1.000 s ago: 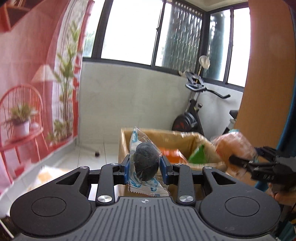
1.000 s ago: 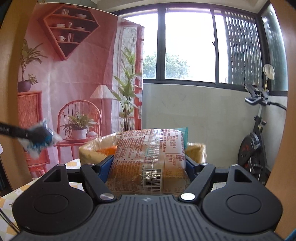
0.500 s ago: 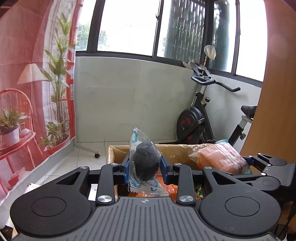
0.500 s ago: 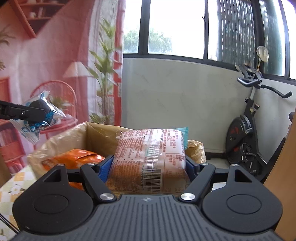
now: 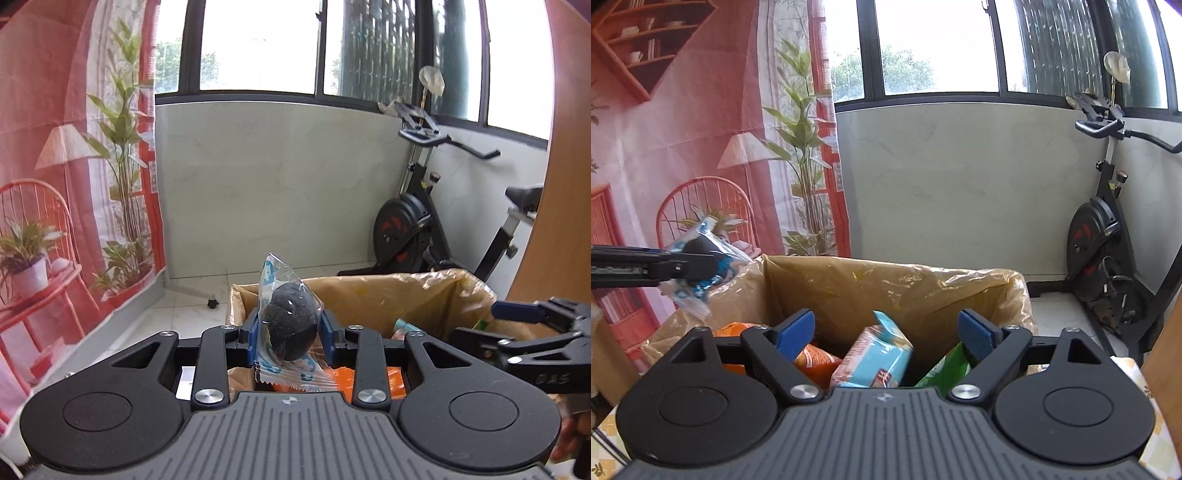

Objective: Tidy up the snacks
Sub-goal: 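Lower the blue-white snack into the box with the left tool while the right tool drops the bread packet in, then withdraw both open tools from the box back toward the table snacks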

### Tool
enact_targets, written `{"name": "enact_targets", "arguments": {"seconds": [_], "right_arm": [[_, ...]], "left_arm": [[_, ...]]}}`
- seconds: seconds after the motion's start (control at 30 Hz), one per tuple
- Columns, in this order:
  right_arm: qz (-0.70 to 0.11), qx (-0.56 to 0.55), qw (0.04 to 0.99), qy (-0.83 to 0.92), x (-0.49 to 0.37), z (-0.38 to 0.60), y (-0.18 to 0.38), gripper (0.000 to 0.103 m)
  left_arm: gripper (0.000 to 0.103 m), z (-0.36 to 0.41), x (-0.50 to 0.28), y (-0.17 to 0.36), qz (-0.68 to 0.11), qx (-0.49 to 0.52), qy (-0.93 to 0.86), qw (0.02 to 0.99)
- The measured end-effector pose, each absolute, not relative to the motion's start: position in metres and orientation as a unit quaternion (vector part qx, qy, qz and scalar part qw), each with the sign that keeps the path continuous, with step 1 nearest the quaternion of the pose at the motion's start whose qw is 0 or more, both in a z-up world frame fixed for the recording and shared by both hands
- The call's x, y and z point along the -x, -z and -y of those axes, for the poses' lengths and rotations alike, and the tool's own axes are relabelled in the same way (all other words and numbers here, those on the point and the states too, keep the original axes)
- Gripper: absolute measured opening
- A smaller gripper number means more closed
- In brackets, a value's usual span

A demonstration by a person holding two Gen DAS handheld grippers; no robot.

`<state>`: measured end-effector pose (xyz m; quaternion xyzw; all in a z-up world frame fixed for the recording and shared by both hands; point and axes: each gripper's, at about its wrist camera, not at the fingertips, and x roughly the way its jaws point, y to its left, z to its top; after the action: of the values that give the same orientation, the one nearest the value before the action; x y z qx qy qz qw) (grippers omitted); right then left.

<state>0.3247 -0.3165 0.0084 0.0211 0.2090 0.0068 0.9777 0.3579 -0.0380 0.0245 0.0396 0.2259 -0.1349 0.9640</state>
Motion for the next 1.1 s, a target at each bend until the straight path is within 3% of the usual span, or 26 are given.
{"name": "enact_targets", "arguments": {"seconds": [0.1, 0.13, 0.17, 0.23, 0.63, 1.1], "right_arm": [[-0.207, -0.031, 0.978, -0.011, -0.321, 0.319, -0.007, 0.087], [-0.207, -0.035, 0.978, -0.012, -0.319, 0.319, -0.006, 0.087], [-0.208, -0.039, 0.977, -0.014, -0.318, 0.32, -0.006, 0.087], [-0.209, -0.044, 0.977, -0.017, -0.315, 0.319, -0.005, 0.087], [-0.196, -0.048, 0.979, -0.026, -0.272, 0.308, 0.004, 0.087], [-0.123, -0.023, 0.992, -0.019, -0.202, 0.268, 0.025, 0.087]], "left_arm": [[0.036, 0.043, -0.36, -0.023, -0.224, -0.058, 0.149, 0.961], [0.043, 0.043, -0.363, -0.024, -0.224, -0.06, 0.16, 0.959], [0.058, 0.043, -0.364, -0.025, -0.226, -0.061, 0.166, 0.958], [0.073, 0.043, -0.36, -0.027, -0.215, -0.064, 0.164, 0.961], [0.073, 0.006, -0.314, -0.026, -0.204, -0.029, 0.139, 0.969], [0.073, -0.061, -0.247, 0.004, -0.205, 0.006, 0.096, 0.974]]}}
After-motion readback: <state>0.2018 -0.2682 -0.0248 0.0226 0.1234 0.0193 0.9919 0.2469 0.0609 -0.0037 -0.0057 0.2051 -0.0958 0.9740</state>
